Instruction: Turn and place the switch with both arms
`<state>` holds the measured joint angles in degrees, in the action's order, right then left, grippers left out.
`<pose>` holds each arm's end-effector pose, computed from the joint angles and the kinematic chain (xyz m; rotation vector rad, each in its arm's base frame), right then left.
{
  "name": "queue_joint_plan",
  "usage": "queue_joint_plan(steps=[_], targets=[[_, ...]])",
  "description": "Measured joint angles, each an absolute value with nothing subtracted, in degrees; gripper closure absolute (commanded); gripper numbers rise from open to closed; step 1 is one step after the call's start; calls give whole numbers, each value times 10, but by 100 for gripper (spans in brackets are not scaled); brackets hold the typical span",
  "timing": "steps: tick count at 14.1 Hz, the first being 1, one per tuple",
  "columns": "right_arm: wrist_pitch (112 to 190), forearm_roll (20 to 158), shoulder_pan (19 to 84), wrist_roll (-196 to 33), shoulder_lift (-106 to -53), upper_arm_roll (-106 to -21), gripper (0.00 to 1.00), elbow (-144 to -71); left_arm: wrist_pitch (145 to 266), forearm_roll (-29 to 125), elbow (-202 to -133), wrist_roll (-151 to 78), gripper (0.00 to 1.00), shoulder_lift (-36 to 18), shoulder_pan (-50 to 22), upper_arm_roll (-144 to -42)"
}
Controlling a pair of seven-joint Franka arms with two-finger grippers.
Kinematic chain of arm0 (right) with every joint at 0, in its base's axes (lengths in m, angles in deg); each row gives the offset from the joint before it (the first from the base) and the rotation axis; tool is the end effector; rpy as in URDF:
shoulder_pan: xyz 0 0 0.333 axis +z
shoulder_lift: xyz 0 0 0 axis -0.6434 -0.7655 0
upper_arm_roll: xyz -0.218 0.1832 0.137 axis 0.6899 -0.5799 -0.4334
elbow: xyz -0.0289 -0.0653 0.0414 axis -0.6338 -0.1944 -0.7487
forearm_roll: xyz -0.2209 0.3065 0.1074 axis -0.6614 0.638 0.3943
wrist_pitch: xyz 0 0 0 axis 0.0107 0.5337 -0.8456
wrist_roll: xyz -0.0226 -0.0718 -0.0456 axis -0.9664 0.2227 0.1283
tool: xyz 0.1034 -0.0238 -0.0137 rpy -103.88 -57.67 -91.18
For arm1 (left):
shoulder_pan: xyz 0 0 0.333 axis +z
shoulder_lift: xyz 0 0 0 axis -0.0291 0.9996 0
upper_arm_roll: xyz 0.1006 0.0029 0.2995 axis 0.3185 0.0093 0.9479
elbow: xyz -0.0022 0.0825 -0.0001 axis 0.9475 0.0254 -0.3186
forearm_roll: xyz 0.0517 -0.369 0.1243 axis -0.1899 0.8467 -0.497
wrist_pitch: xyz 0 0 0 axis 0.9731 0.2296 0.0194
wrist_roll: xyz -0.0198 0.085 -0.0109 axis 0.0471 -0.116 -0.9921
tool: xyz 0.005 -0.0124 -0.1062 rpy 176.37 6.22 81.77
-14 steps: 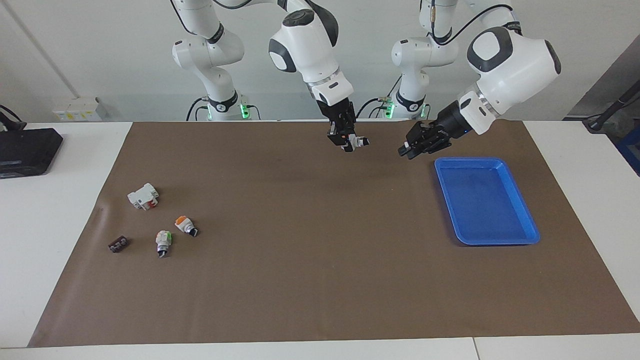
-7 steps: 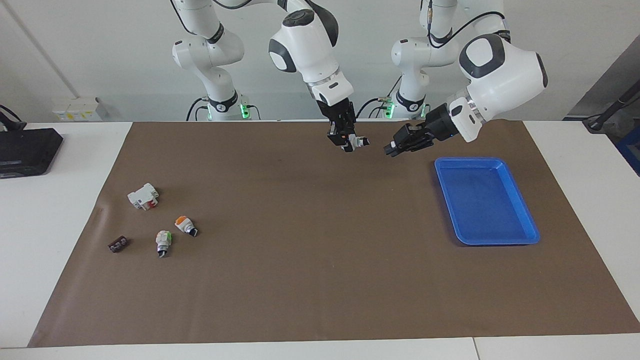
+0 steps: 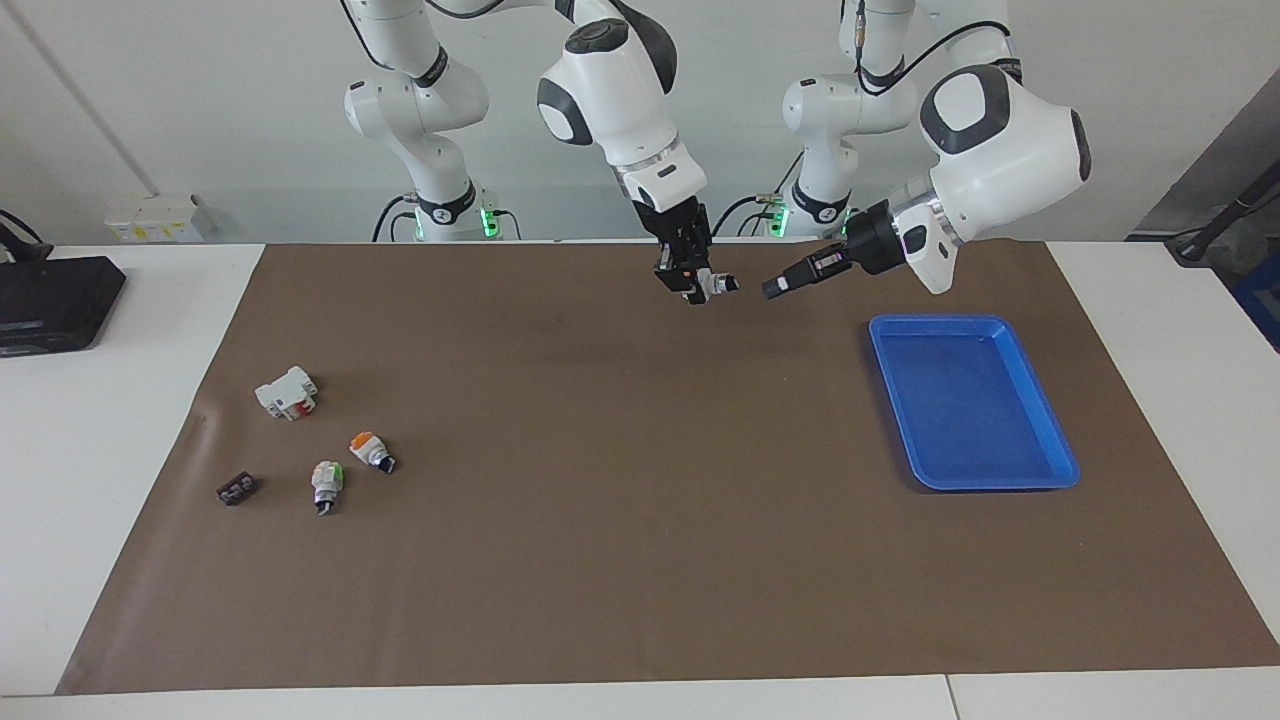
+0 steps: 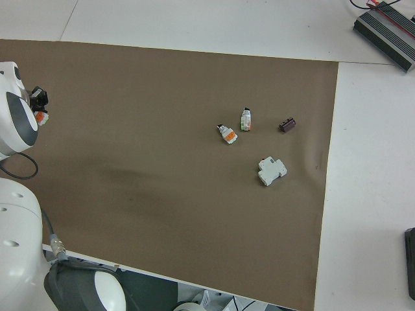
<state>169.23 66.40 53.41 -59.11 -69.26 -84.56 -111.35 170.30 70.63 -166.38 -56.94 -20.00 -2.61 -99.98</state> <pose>0.4658 0.4064 0.5172 -2.4010 -1.6047 -0.5912 0.5329 -0.1688 0.5344 2.2609 0.7688 -0.4684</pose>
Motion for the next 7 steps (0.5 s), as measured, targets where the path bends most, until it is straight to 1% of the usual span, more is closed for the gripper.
queue_joint_plan(steps=[4, 7], targets=[[1692, 664, 534, -591, -693, -846, 100, -1113, 1734, 707, -1664, -702, 84, -200, -36, -1003], [1692, 664, 534, -592, -693, -846, 100, -1114, 1743, 707, -1666, -752, 83, -200, -38, -1003]])
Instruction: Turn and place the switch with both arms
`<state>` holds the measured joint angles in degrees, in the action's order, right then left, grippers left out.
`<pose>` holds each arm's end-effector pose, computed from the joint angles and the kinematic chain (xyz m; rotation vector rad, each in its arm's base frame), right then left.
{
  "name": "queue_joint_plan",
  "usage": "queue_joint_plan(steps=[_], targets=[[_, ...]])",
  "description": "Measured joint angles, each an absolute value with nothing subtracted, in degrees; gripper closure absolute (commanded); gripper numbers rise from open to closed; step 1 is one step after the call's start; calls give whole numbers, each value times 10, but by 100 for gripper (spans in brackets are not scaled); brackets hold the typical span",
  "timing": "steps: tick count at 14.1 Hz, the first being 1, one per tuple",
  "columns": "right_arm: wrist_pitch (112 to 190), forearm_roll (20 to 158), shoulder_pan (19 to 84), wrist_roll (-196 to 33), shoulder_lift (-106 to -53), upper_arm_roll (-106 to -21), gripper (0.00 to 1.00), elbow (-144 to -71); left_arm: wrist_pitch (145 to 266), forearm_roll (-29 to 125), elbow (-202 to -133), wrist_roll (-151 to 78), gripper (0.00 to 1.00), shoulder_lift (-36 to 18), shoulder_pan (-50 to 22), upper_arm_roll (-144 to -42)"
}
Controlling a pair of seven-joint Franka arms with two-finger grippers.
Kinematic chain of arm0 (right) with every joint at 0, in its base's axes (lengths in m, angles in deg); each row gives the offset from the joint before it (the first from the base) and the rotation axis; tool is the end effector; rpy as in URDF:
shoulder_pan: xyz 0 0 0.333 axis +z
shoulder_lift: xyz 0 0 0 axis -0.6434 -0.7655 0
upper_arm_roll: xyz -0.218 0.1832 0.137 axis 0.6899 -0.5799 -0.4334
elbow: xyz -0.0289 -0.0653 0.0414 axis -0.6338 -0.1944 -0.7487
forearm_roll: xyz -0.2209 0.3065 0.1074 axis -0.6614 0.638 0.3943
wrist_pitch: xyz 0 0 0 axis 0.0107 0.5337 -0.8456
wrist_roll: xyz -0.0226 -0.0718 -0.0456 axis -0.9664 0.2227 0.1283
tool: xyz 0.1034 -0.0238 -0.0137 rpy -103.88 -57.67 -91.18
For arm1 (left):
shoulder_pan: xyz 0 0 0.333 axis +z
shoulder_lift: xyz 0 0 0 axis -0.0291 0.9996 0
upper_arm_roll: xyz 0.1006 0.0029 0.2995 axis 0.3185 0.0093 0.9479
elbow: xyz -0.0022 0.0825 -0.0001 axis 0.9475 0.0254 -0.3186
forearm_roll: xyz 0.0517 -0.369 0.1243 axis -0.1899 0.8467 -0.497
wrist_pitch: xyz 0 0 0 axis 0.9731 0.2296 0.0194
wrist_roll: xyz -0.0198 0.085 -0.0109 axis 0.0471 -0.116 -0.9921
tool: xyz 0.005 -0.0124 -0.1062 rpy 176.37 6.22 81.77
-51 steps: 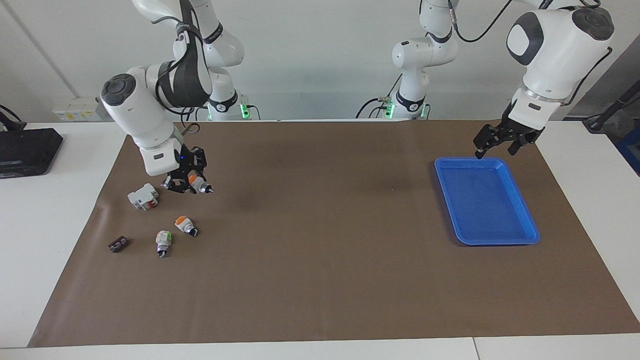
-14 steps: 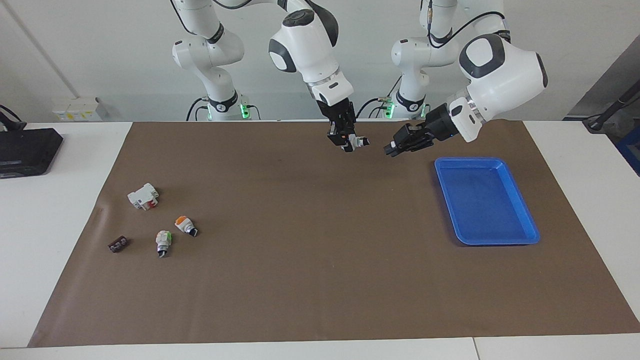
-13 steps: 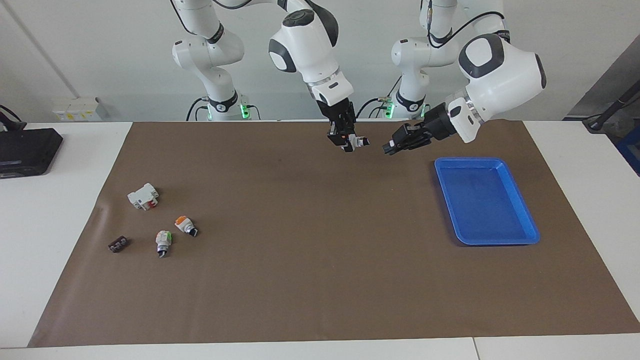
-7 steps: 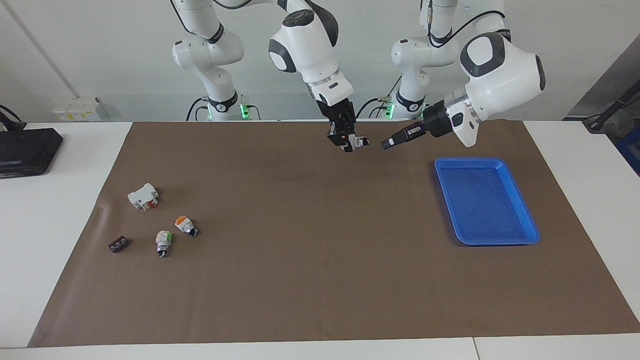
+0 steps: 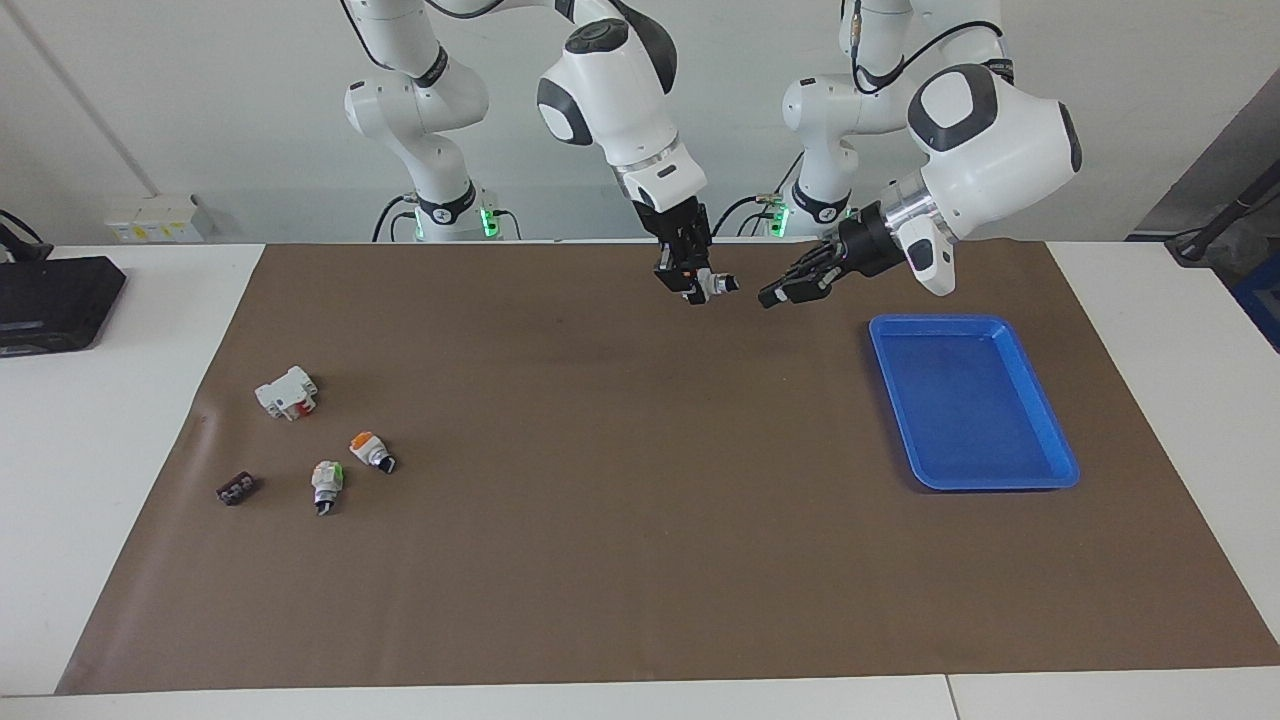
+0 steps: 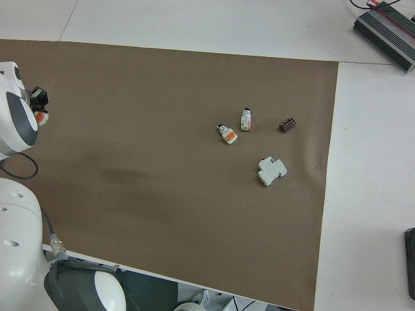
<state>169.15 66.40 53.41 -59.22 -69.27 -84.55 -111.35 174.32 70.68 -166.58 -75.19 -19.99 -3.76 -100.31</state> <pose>0.4658 0.4063 0.5169 -2.4027 -1.6024 -0.5887 0.5361 -0.1783 0.5362 2.1353 1.1380 -0.5502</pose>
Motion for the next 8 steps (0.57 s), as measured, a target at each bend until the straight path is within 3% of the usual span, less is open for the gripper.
queue_joint_plan(steps=[8], targets=[[1686, 664, 537, -592, -693, -846, 100, -1114, 1748, 706, -1676, -904, 80, -200, -39, -1003]])
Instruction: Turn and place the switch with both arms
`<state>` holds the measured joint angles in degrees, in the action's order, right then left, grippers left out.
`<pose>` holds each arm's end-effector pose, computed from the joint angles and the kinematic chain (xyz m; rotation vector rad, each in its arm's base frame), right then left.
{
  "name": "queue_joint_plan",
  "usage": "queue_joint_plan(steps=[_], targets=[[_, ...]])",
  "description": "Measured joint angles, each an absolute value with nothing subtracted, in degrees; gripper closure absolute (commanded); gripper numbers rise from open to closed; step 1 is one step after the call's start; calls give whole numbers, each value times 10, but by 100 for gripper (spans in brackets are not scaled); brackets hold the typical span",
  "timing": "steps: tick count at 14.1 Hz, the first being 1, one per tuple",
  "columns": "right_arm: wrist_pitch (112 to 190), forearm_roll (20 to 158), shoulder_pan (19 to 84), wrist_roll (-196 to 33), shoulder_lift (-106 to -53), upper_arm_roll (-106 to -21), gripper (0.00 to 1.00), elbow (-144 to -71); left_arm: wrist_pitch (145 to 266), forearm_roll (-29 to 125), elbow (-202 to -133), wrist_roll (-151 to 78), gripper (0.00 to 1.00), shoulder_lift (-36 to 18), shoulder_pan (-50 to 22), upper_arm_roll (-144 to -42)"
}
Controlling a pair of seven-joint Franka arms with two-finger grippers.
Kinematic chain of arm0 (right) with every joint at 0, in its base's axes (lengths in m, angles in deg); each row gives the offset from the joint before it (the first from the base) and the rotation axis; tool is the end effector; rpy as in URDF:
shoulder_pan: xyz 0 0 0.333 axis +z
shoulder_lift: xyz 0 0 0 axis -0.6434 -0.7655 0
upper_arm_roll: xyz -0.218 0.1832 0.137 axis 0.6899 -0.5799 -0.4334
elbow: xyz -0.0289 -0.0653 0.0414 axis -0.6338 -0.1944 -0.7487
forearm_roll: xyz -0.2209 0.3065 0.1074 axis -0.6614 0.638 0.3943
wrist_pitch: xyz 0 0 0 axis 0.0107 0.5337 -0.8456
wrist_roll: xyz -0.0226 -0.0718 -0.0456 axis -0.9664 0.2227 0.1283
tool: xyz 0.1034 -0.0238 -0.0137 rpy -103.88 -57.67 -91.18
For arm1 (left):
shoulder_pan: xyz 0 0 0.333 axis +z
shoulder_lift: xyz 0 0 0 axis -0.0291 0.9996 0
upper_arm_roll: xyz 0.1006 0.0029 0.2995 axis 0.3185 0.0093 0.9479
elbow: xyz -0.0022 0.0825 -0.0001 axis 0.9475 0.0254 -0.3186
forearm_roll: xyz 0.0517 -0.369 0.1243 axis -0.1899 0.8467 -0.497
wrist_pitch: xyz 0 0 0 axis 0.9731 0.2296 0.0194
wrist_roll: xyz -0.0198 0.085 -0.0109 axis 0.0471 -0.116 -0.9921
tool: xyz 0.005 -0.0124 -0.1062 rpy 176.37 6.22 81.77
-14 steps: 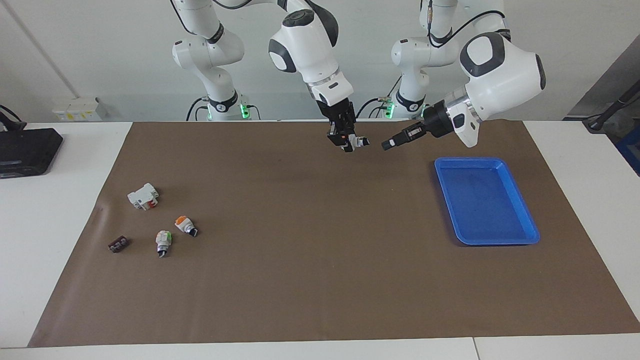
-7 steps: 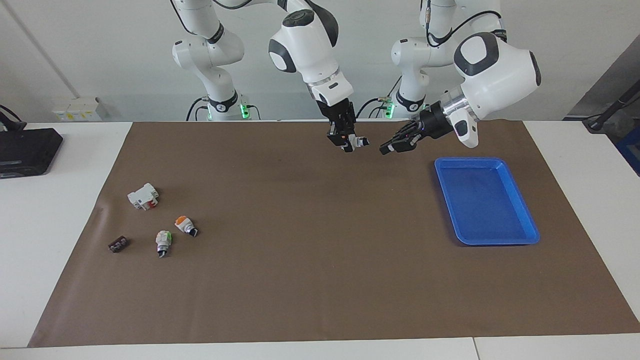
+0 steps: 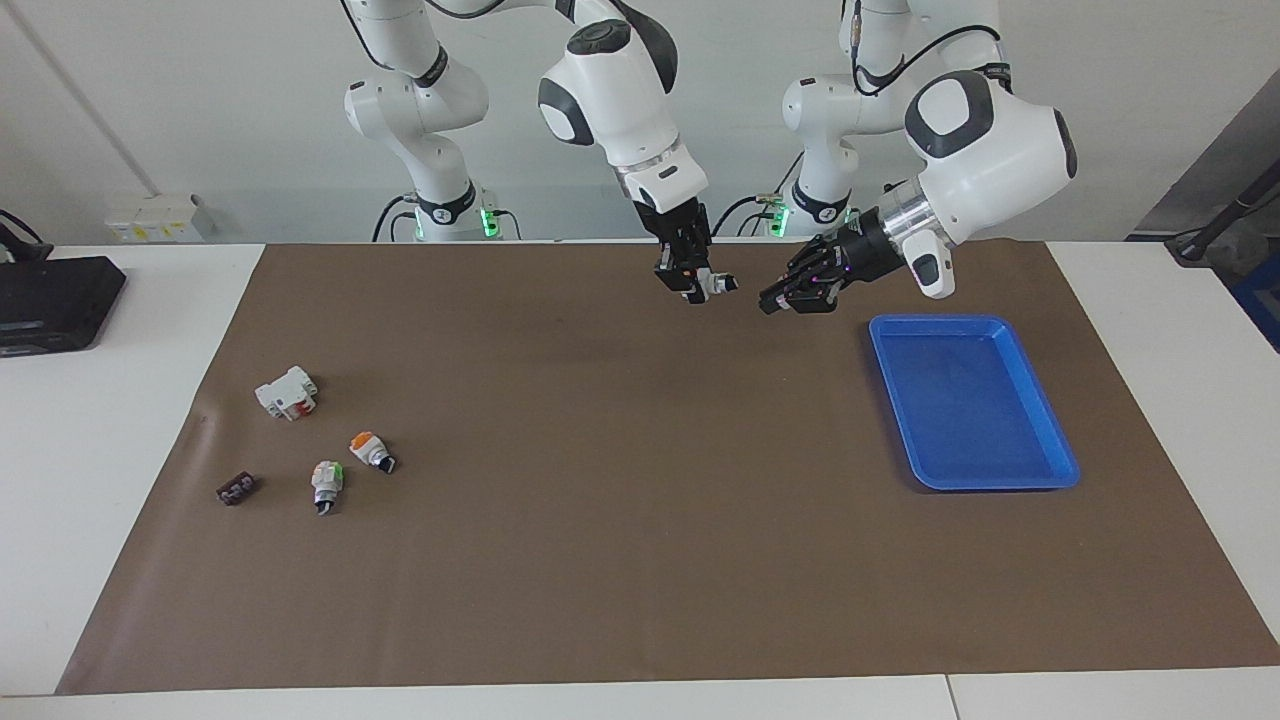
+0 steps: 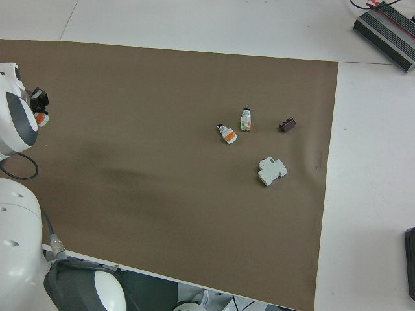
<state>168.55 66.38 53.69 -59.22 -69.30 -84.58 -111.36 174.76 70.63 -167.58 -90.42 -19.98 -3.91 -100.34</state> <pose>0.4630 0.4086 0.5153 -2.4000 -1.6118 -0.5718 0.5344 -0.1790 0.5279 1.9972 1.4443 -0.6767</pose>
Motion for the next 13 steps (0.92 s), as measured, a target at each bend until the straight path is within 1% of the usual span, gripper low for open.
queue_joint_plan(steps=[3, 4, 7, 10, 11, 13], targets=[[1687, 664, 539, -592, -693, -846, 100, -1113, 1742, 705, -1677, -960, 79, -200, -46, -1004], [1687, 664, 539, -592, -693, -846, 100, -1113, 1728, 701, -1677, -970, 75, -200, -46, -1003], [1687, 664, 539, -592, -693, -846, 100, -1113, 1692, 678, -1677, -981, 69, -201, -41, -997], [1688, 664, 539, -592, -693, -846, 100, -1113, 1663, 661, -1678, -982, 65, -203, -15, -992], [1689, 664, 539, -592, -693, -846, 100, -1113, 1655, 659, -1682, -982, 60, -205, -12, -992], [1693, 664, 539, -592, -693, -846, 100, -1111, 1653, 659, -1693, -982, 58, -211, -13, -995]])
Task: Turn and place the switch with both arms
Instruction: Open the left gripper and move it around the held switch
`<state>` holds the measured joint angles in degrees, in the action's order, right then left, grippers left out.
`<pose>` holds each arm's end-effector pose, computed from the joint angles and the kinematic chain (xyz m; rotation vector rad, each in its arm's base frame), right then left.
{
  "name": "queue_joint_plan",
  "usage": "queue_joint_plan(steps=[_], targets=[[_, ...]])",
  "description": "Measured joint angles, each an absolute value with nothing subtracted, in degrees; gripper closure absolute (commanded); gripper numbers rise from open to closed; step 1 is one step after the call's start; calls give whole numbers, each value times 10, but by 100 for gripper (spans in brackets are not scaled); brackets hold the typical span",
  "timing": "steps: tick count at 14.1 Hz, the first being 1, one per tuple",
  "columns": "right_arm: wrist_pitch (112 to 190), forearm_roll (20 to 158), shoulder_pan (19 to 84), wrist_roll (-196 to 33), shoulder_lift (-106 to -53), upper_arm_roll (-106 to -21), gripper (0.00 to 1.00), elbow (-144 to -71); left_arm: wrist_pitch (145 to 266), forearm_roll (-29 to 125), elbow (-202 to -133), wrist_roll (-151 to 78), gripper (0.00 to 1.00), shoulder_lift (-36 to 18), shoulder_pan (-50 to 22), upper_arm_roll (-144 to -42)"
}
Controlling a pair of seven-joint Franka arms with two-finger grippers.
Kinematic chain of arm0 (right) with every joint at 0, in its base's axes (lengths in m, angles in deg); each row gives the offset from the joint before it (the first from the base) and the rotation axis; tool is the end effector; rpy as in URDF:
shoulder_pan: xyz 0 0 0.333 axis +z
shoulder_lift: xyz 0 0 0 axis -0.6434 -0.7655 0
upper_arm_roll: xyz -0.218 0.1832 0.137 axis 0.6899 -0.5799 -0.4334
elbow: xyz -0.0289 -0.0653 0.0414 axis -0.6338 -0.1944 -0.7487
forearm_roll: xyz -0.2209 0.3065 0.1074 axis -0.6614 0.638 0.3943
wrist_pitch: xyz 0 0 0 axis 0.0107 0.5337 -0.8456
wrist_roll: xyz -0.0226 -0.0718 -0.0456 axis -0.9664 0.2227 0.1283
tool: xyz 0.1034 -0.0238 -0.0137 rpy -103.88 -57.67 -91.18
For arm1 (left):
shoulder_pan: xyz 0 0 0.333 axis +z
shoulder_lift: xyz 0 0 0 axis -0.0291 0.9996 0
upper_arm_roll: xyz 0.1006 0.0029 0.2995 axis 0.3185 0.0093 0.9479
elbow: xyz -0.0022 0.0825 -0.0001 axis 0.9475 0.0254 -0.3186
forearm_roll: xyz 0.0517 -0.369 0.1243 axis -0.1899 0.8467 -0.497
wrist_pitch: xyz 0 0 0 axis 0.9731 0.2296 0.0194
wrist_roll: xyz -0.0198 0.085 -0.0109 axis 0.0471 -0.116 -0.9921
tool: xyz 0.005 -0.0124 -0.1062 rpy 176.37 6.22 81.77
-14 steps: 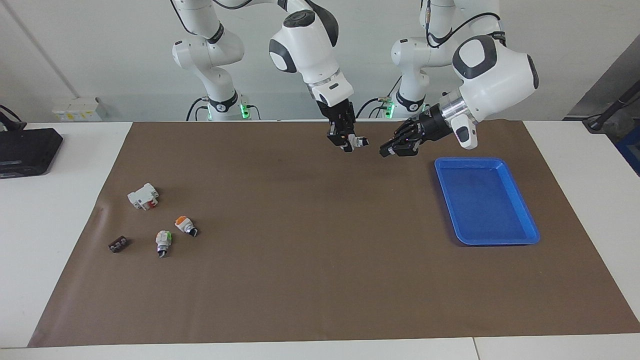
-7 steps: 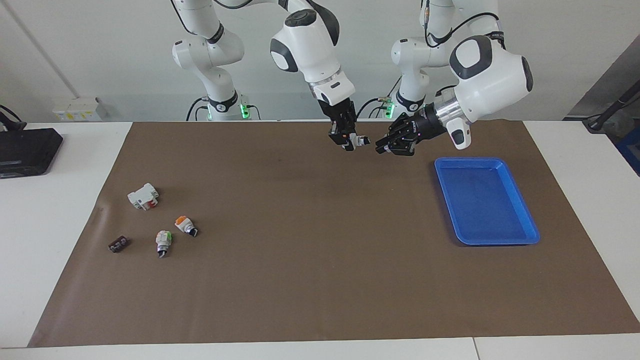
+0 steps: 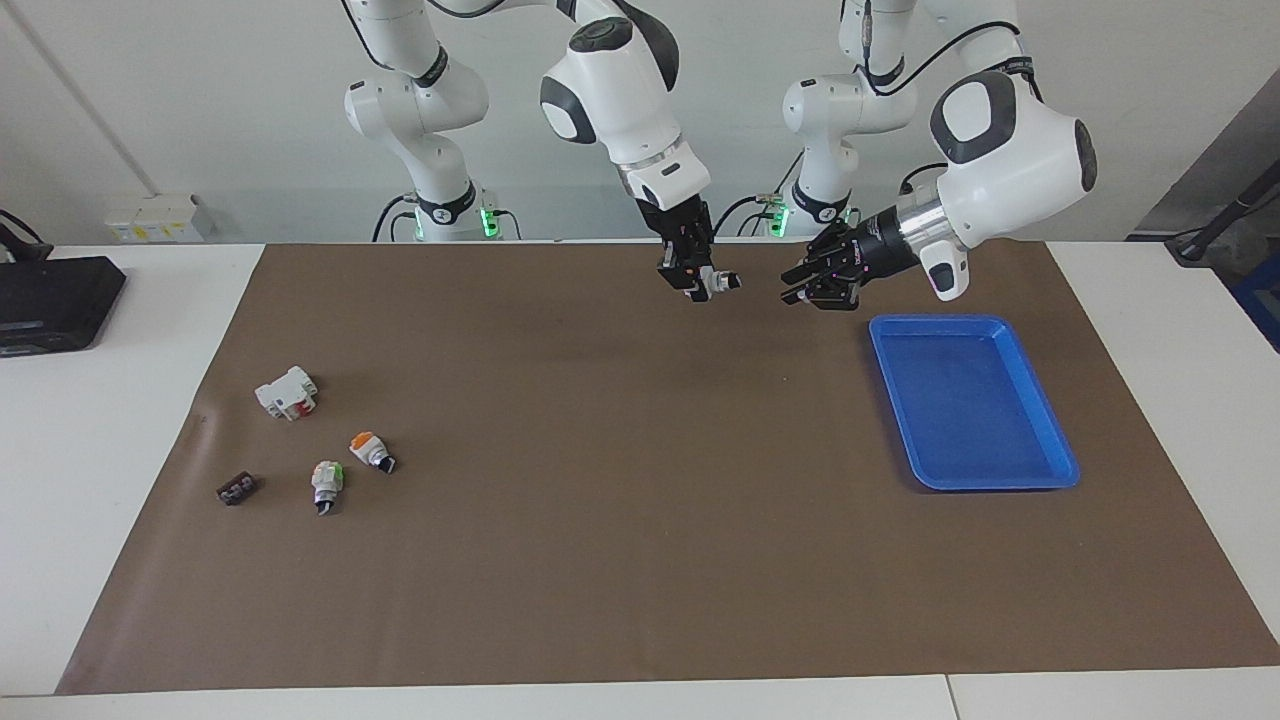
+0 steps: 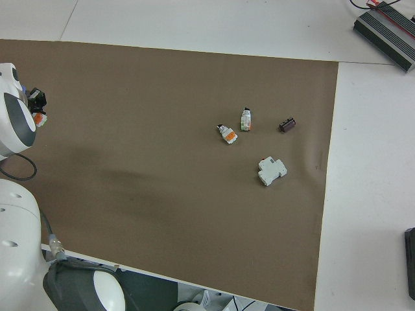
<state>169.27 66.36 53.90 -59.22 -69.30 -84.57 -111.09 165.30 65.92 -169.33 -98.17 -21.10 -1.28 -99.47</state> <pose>0.4628 0.4108 0.5192 -2.3924 -1.6113 -0.5960 0.5169 -0.1500 0.5114 2.0203 1.6393 -0.8474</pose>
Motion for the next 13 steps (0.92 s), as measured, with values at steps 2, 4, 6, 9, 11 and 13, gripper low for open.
queue_joint_plan(steps=[2, 4, 6, 9, 11, 13], targets=[[1715, 664, 539, -592, -695, -846, 100, -1111, 1653, 660, -1701, -989, 58, -215, -21, -999], [1730, 664, 539, -593, -702, -846, 100, -1111, 1655, 663, -1705, -1007, 59, -216, -38, -1001], [1736, 664, 539, -593, -707, -846, 100, -1110, 1657, 679, -1705, -1021, 62, -216, -45, -1002], [1736, 663, 541, -593, -709, -846, 100, -1110, 1660, 690, -1693, -1047, 63, -217, -45, -1001], [1737, 661, 541, -593, -709, -845, 100, -1110, 1665, 691, -1690, -1055, 64, -217, -44, -1000], [1737, 661, 542, -593, -709, -845, 100, -1110, 1681, 694, -1690, -1057, 66, -216, -40, -997]])
